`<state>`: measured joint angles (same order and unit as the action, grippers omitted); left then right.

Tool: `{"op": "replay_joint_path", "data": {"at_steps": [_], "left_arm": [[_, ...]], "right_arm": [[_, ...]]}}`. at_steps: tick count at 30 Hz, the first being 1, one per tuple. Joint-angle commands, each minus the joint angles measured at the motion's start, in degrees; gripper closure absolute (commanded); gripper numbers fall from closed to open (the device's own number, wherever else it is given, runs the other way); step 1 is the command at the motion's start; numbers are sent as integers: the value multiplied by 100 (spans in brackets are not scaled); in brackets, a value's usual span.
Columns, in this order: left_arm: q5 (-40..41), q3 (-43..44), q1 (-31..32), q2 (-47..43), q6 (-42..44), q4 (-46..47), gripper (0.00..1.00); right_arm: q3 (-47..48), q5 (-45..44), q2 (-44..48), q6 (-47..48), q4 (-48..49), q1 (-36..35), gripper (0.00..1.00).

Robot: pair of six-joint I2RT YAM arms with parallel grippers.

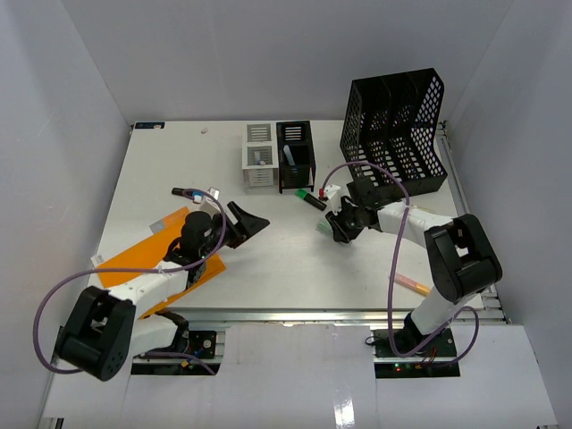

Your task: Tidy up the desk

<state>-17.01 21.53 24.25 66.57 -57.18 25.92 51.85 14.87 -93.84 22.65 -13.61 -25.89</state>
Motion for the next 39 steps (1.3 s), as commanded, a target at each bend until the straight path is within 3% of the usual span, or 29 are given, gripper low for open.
{"op": "replay_joint_path", "data": {"at_steps": [1, 11, 17, 25, 34, 36, 39], "left_arm": [[358, 418, 356, 479, -846, 930, 18], [905, 1138, 1274, 2189, -1172, 1977, 17], [1052, 1641, 1646, 2673, -1146, 1938, 19], [1121, 1671, 1837, 2992, -1233, 2241, 38], [987, 1830, 1883, 3093, -1167, 2329, 67], [980, 1846, 1890, 3070, -1093, 2305, 76], [1015, 1866, 1890, 2919, -877, 2162, 83]], "right_arm": [[-104, 997, 687, -76, 28, 25, 92], [-176, 1983, 1083, -272, 70, 119, 92], [-202, 2247, 1293, -327, 139, 136, 92], [-246, 2520, 1491, -376, 192, 163, 92], [-276, 2814, 1609, -260, 177, 212, 91], [-272, 2900, 1620, -125, 128, 228, 83], [-176, 3192, 1600, 278, -192, 297, 41]]}}
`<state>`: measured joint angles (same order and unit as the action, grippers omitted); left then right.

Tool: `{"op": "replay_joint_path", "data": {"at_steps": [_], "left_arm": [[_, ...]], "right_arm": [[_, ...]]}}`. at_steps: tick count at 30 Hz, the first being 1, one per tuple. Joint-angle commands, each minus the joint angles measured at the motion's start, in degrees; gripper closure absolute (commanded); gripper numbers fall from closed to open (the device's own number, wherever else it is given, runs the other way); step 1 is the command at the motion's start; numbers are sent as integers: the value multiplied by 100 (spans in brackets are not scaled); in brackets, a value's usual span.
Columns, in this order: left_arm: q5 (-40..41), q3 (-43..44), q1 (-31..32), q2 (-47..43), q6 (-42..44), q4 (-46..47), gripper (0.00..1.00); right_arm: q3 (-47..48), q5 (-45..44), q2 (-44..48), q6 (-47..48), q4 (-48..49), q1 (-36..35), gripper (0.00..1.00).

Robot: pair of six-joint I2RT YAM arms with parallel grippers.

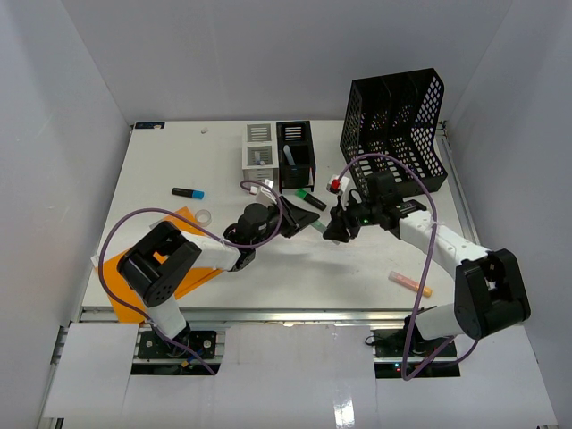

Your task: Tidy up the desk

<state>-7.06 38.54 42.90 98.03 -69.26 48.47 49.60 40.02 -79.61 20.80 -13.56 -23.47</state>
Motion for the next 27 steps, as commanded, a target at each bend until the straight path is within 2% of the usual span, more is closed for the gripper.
{"op": "replay_joint_path", "data": {"at_steps": [1, 2, 4, 8, 12, 16, 20, 27], "left_arm": [[49, 185, 25, -295, 475, -170, 85], [119, 221, 13, -417, 609, -370, 86], [234, 368, -25, -582, 1029, -851, 88], [791, 1126, -159, -996, 2492, -2213, 88], [1120, 2035, -503, -1037, 3424, -2936, 88], [1087, 3246, -894, -593, 4055, -3670, 88], [976, 4266, -1240, 14, 4378, -4000, 88], [1119, 5821, -1324, 1098, 4983, -4675, 88]], "right_arm": [[63, 745, 195, 680, -284, 89, 21], [92, 855, 219, 888, -399, 147, 12], [173, 1070, 324, 1316, -737, 302, 5], [149, 1562, 705, 1893, -1051, 864, 2], [41, 1850, 895, 1971, -1052, 1257, 2], [20, 1782, 1006, 2012, -1042, 1397, 2], [-29, 1764, 1084, 2078, -1026, 1518, 2], [-21, 1816, 1140, 2081, -1026, 1740, 2]]}}
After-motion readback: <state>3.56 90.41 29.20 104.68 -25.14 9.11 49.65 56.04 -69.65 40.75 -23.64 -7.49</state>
